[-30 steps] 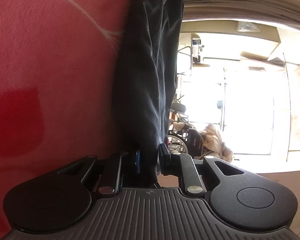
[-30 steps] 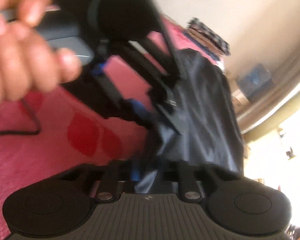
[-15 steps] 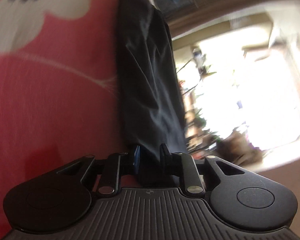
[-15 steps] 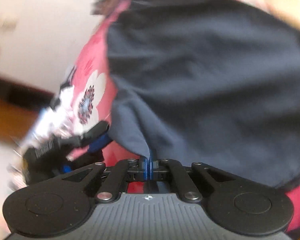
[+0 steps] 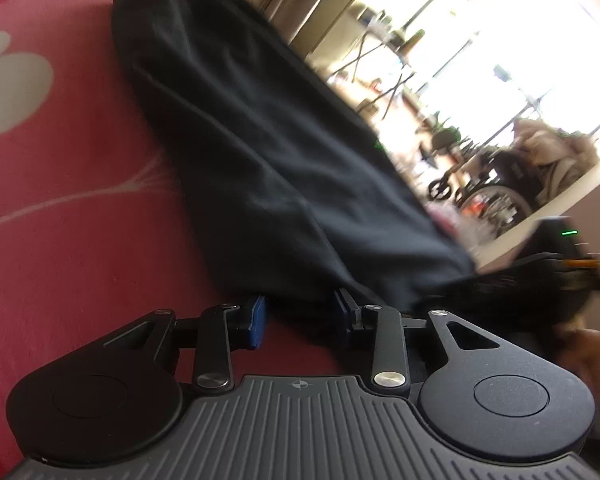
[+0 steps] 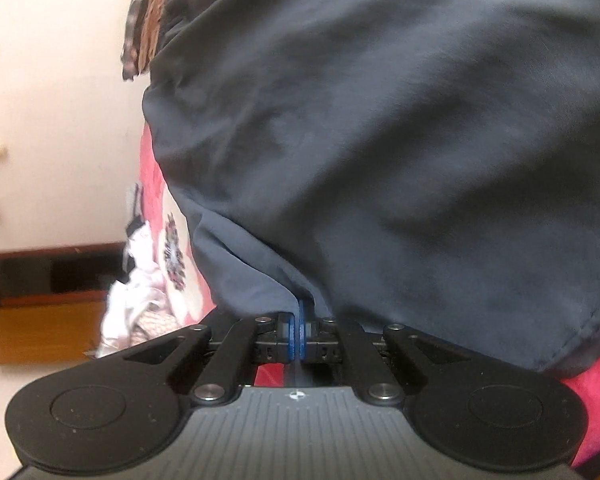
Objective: Fold clothes
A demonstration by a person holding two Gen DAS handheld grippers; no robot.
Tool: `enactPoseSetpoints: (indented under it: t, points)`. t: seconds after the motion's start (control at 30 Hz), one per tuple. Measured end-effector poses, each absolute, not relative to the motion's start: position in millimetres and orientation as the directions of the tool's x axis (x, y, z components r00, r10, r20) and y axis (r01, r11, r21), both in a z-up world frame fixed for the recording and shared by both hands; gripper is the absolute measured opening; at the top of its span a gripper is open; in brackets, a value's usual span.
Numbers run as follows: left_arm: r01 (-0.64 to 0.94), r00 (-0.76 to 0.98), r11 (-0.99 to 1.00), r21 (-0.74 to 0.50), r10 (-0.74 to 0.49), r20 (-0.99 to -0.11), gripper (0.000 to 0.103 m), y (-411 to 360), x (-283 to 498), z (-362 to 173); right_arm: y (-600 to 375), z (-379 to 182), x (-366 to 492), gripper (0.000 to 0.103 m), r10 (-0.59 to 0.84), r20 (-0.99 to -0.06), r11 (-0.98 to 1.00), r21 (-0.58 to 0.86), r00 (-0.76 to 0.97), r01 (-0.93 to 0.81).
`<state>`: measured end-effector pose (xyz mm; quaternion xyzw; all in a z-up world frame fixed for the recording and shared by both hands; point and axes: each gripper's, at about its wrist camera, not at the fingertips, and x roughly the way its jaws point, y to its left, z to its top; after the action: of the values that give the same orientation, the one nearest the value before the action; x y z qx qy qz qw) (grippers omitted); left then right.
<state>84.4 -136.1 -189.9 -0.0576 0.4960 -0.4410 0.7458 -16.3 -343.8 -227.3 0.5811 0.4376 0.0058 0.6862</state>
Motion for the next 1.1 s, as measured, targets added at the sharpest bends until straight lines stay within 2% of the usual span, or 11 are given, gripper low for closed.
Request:
enactPoseSetpoints:
  t: [0.2,0.33,0.4,0.5,0.67,0.83,0.93,1.1]
  points:
    - [0.564,0.100,0.585,-0.583,-0.749,-0.655,0.034,-132,95,-204,-331,-197,-17,0.008,0.395,-0.710,0.535,0.694,0.583,0.482]
    - [0.537,0.087,0.583,-0.609,-0.757,-0.648,0.034,-139,106,-195,-324,-167,-28,0.039,0.207,-0.802,0.688,0.527,0.560,0.500]
    - [0.528,0.081,0.582,-0.618,-0.759,-0.646,0.034,-137,108,-191,-318,-152,-34,0.039,0.090,-0.838,0.754,0.411,0.538,0.513]
    - [0.524,0.078,0.584,-0.620,-0.758,-0.648,0.034,-138,109,-191,-310,-134,-45,0.039,0.018,-0.847,0.794,0.335,0.532,0.507]
    - [0.519,0.076,0.586,-0.622,-0.756,-0.650,0.034,-137,105,-191,-283,-113,-50,0.046,0.050,-0.826,0.836,0.342,0.561,0.429]
    - [0.476,0.059,0.587,-0.655,-0.765,-0.641,0.034,-133,111,-193,-245,-114,-50,0.049,0.087,-0.854,0.893,0.295,0.513,0.340]
    - [0.440,0.047,0.588,-0.679,-0.770,-0.636,0.034,-128,115,-192,-219,-116,-52,0.050,0.049,-0.878,0.945,0.194,0.476,0.262]
    - [0.428,0.030,0.582,-0.691,-0.774,-0.633,0.038,-121,118,-185,-177,-128,-59,0.049,-0.093,-0.917,0.993,-0.055,0.387,0.107]
